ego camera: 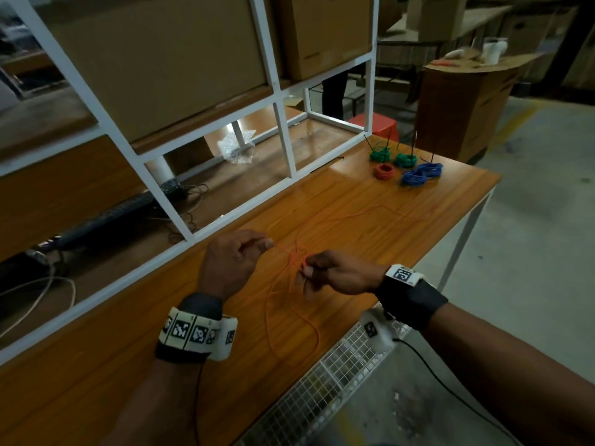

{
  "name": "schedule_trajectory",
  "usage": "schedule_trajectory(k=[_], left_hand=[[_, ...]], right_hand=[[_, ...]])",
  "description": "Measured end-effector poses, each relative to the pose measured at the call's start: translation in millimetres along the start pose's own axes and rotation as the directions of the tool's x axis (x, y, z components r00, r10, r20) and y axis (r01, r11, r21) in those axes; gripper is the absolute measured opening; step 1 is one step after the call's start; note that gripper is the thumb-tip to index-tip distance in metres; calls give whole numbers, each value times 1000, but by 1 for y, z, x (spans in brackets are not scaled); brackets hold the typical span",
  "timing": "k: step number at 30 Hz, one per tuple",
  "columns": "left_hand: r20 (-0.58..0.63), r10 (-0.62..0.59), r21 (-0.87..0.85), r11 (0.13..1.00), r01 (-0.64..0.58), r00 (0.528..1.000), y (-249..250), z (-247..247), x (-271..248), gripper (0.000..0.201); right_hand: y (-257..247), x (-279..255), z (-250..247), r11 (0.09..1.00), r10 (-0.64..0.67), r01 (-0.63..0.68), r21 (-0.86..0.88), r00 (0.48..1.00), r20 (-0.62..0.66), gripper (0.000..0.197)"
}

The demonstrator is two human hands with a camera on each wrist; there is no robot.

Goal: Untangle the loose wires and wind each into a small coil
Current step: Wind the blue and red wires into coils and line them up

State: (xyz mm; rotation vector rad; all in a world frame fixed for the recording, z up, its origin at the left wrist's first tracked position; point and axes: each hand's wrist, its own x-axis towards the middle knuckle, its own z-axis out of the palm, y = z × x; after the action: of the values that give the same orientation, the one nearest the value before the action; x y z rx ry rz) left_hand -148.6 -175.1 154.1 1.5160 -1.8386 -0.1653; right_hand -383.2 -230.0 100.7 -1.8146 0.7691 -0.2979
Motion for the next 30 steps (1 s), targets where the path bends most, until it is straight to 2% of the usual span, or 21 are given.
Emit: schedule_trajectory(k=[3, 5, 8, 10, 11, 13, 15, 16, 18, 20, 22, 23, 24, 25, 26, 27, 28, 30], left_hand=[[93, -90, -86, 991, 98, 992, -4, -6, 24, 16], [147, -140, -201, 965, 168, 979, 1, -8, 41, 12], [117, -131, -364, 916, 166, 984, 11, -6, 57, 14], [91, -141, -467, 868, 167, 986, 13, -3, 57, 19], [94, -158, -497, 848, 184, 983, 15, 1, 56, 20], [148, -182, -506, 830, 232, 972, 17, 12, 48, 8], [190, -183, -470, 846, 253, 965, 21, 30, 36, 36], [223, -188, -467, 841, 274, 957, 22, 40, 29, 44], [258, -182, -524, 799, 296, 949, 26, 53, 18, 40], [206, -181, -548, 793, 267, 962, 23, 61, 13, 25], [205, -165, -524, 814, 251, 965, 21, 65, 8, 21], [246, -144, -509, 822, 254, 959, 20, 67, 4, 21], [306, -136, -482, 832, 276, 942, 19, 68, -1, 20], [370, -140, -456, 834, 310, 919, 18, 68, -6, 20], [428, -147, -424, 838, 342, 891, 16, 68, -11, 19], [470, -147, -389, 851, 354, 871, 15, 66, -16, 18], [482, -150, -341, 875, 342, 863, 15, 63, -18, 19], [423, -159, -231, 933, 276, 892, 14, 49, -17, 24]], right_hand=[[-9, -2, 15, 963, -107, 84, 255, 991, 78, 29], [-18, -1, 21, 880, -168, 104, 464, 981, 99, 26], [-33, 2, 24, 752, -249, 121, 648, 962, 109, 25], [-43, 3, 21, 624, -333, 146, 768, 938, 92, 23], [-49, 3, 17, 553, -381, 169, 816, 922, 67, 22], [-62, 3, 6, 407, -442, 217, 887, 897, -17, 21], [-78, 1, -7, 276, -461, 292, 916, 876, -140, 22], [-86, 1, -12, 249, -454, 349, 903, 866, -210, 23], [-95, 2, -19, 229, -395, 460, 858, 850, -349, 24], [-95, 8, -20, 237, -291, 542, 806, 831, -473, 30], [-93, 14, -21, 324, -211, 640, 697, 767, -606, 32], [-91, 18, -24, 434, -188, 680, 591, 710, -679, 30], [-88, 21, -28, 609, -168, 672, 420, 627, -761, 28], [-84, 24, -30, 796, -160, 568, 210, 531, -832, 25], [-76, 26, -32, 917, -178, 398, 13, 441, -880, 21], [-68, 26, -32, 967, -207, 225, -122, 408, -889, 16], [-60, 25, -28, 971, -238, 101, -215, 450, -861, 11], [-38, 23, -16, 929, -246, -49, -366, 656, -714, 14]])
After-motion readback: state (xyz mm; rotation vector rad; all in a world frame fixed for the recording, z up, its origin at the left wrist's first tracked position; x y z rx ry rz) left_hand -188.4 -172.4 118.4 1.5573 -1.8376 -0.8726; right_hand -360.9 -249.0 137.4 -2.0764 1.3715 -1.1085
